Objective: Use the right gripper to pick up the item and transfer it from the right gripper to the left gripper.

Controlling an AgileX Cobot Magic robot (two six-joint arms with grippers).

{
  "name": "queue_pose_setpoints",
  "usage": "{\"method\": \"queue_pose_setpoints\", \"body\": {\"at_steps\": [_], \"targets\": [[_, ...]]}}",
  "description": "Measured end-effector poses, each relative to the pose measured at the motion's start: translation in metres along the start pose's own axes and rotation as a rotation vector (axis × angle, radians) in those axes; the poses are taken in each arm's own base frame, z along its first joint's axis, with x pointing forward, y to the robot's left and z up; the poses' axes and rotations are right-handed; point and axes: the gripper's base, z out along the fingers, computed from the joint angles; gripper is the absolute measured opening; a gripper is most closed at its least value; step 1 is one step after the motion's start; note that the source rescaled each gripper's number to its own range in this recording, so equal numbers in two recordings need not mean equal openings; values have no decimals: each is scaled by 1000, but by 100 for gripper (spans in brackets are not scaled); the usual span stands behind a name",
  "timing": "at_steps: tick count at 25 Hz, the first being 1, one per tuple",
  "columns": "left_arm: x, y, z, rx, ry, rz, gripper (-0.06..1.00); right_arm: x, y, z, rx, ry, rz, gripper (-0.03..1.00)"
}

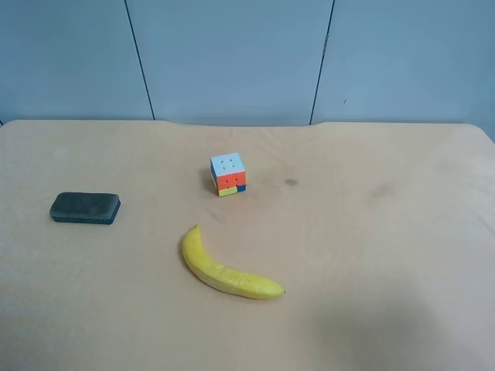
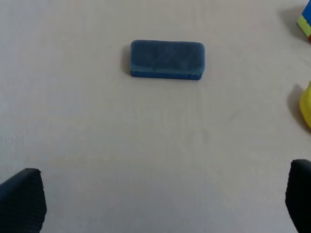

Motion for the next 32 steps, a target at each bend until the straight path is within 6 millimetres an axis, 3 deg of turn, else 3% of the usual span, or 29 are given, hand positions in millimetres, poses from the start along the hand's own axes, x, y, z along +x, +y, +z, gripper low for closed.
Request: {"method": "queue_pose_setpoints", "body": {"at_steps": [11,19,32], "targets": [[6,2,8,91,1,64,100,0,0,0,0,0,0,99],[25,4,11,70,-52,46,100,0,0,0,0,0,0,99],[25,9,16,21,-109,57,100,0,0,0,0,0,0,99]]}}
